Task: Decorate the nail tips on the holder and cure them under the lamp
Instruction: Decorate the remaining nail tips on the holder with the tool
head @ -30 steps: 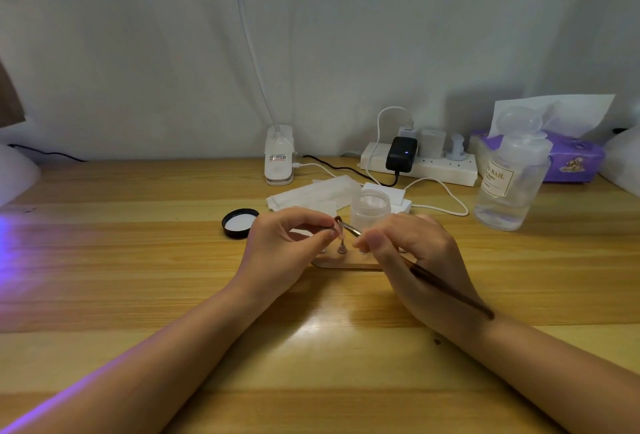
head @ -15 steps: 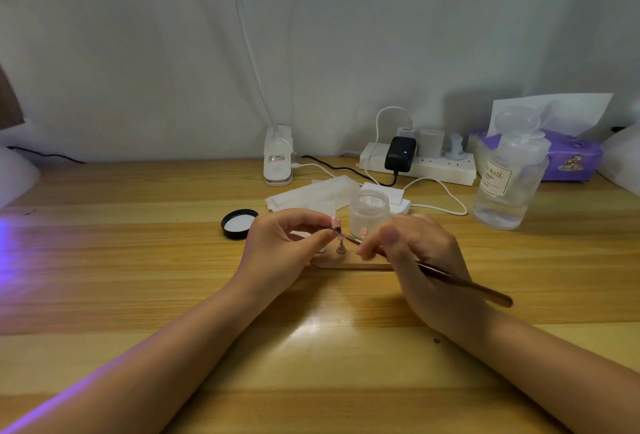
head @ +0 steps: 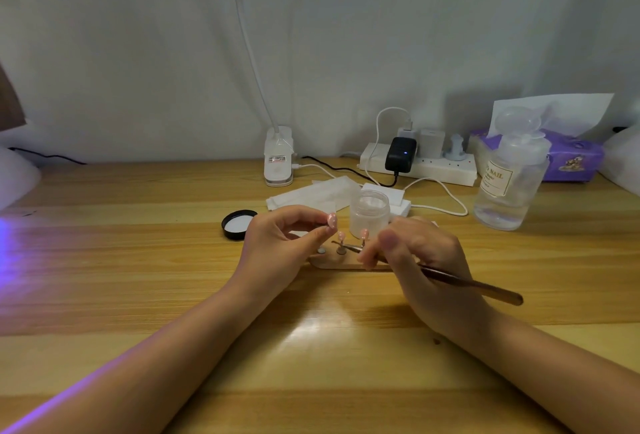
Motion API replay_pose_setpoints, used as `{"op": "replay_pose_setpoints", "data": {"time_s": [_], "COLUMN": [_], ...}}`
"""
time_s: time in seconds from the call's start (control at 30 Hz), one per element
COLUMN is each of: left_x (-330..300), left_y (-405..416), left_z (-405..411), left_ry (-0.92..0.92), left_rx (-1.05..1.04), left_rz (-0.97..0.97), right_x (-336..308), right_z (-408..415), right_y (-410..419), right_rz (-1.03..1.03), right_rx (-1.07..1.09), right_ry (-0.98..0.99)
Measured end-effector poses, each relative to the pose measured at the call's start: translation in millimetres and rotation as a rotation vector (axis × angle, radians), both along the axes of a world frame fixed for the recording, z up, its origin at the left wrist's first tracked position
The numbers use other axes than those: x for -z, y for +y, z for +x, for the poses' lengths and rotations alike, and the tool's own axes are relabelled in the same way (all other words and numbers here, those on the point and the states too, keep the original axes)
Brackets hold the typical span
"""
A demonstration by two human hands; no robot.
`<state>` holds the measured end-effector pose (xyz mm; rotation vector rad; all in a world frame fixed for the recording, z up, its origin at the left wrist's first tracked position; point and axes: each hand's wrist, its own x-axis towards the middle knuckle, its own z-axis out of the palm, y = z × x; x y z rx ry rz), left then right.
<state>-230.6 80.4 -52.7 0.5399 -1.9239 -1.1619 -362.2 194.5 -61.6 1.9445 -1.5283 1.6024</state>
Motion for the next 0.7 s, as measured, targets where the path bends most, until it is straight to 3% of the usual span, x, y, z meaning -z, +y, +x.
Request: {"op": "replay_pose_setpoints", "data": {"time_s": [0.33,0.53,0.7], "left_x": [0,-1,-1], "left_y": [1,2,2], "left_z": [-2,-2,-1], "left_ry": [0.106,0.133,0.135], "left_rx": [-0.037,-0.045,-0.041], "left_rz": [0.087,0.1,0.1], "right_x": [-26,-51,-61], "right_z": [-21,-50,-55], "right_y": [-1,-28,-58], "right_rz": [0.095,0.186,0.486], "right_rx": [0.133,0.295,0.302], "right_ry": [-0.385,-0.25,-0.151]}}
